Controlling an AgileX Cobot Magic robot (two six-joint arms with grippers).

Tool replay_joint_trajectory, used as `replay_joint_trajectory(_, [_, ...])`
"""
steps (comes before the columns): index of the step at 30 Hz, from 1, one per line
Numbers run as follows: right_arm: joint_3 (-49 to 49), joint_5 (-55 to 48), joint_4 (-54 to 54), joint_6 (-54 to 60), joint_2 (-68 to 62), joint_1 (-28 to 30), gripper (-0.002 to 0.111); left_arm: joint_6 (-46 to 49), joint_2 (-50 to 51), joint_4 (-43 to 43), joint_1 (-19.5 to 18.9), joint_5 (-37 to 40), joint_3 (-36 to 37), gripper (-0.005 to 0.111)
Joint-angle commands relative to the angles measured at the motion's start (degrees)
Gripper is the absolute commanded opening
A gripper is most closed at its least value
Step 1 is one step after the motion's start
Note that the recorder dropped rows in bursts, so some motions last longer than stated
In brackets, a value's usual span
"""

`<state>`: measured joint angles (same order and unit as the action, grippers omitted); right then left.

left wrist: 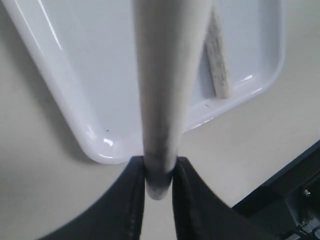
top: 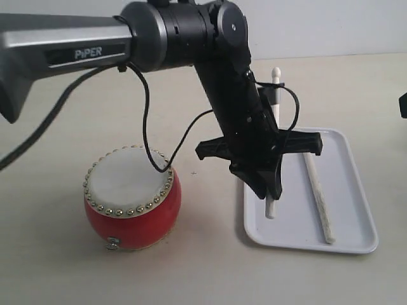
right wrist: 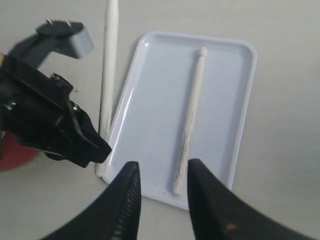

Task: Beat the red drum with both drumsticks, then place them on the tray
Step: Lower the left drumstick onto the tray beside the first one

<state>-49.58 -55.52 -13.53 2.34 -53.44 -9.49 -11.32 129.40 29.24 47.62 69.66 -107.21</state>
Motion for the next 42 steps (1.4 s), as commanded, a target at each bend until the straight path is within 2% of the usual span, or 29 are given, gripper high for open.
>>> replay_joint_trajectory(1, [0.07, 0.88, 0.92, -0.05, 2.74, 0.15, 0.032, 0.56, 1.89, 1.59, 0.40, 0.30, -1.83, 0.000])
replay_joint_trajectory(8, [0.07, 0.89, 2.03, -1.17, 4.06, 0.15, 0.032, 2.54, 5.57, 7.41, 0.40, 0.30, -5.43, 0.000])
replay_joint_trajectory(34, [0.07, 3.60, 3.04, -1.17, 4.06, 0.15, 0.032, 3.60, 9.19, 6.40, 0.29, 0.30, -6.18, 0.000])
replay_joint_trajectory(36, [0.07, 3.71, 3.04, -1.17, 4.06, 0.15, 0.032, 3.60, 9.19, 6.40, 0.29, 0.30, -6.18, 0.004])
replay_joint_trajectory(42, [0.07, 3.94, 3.04, -1.17, 4.06, 0.15, 0.032, 3.48, 9.19, 6.15, 0.29, 0.30, -6.18, 0.036])
